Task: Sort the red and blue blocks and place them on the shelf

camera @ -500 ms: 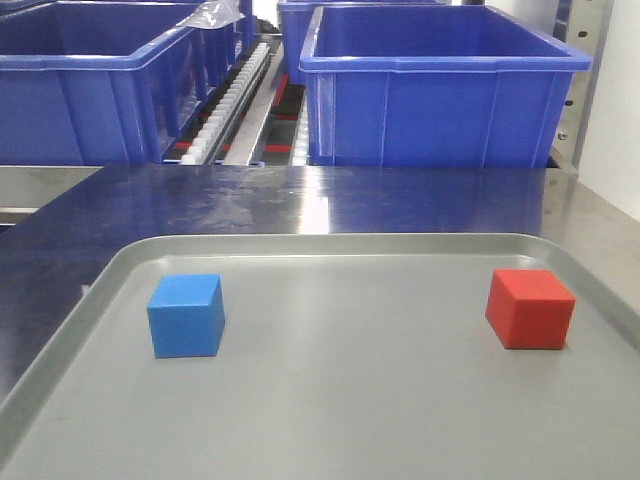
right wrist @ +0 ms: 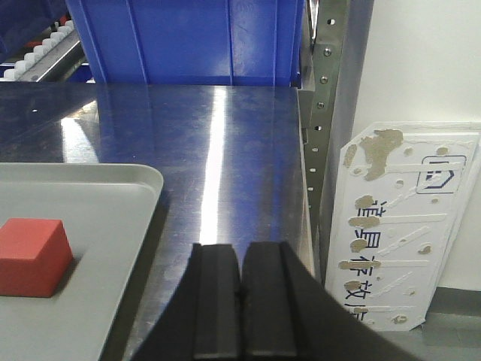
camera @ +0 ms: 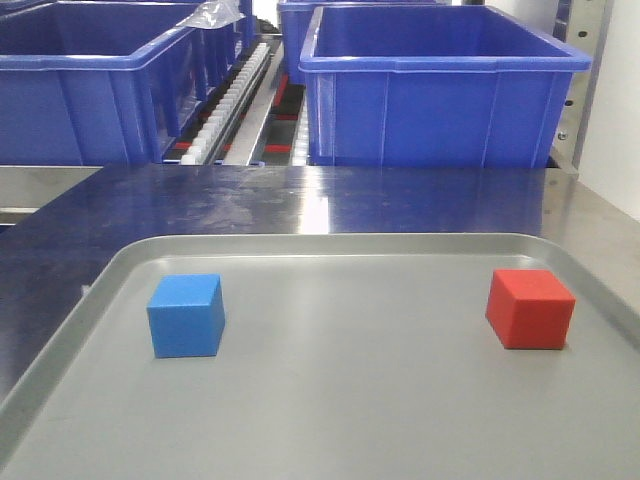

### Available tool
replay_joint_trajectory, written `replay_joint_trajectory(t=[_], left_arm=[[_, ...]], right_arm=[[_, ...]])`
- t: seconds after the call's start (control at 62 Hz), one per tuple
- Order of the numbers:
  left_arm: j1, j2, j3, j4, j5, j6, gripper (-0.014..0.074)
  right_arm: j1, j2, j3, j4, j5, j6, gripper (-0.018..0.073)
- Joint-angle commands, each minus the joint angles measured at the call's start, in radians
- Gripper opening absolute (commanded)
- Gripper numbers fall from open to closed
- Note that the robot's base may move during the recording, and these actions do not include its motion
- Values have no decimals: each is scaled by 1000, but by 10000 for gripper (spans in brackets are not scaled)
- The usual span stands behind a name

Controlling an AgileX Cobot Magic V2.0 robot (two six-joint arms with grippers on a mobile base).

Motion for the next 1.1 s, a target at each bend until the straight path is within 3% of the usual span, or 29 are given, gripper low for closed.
replay_joint_trajectory(t=[0.0, 0.596, 1.08], left_arm=[[0, -21, 45, 1, -85, -3, 134], [0, -21, 45, 1, -85, -3, 134], [0, -21, 45, 1, -85, -3, 134]], right_arm=[[-5, -19, -21, -2, -90, -9, 53], [-5, -19, -21, -21, -96, -9, 53], [-5, -19, -21, -21, -220, -9, 53]])
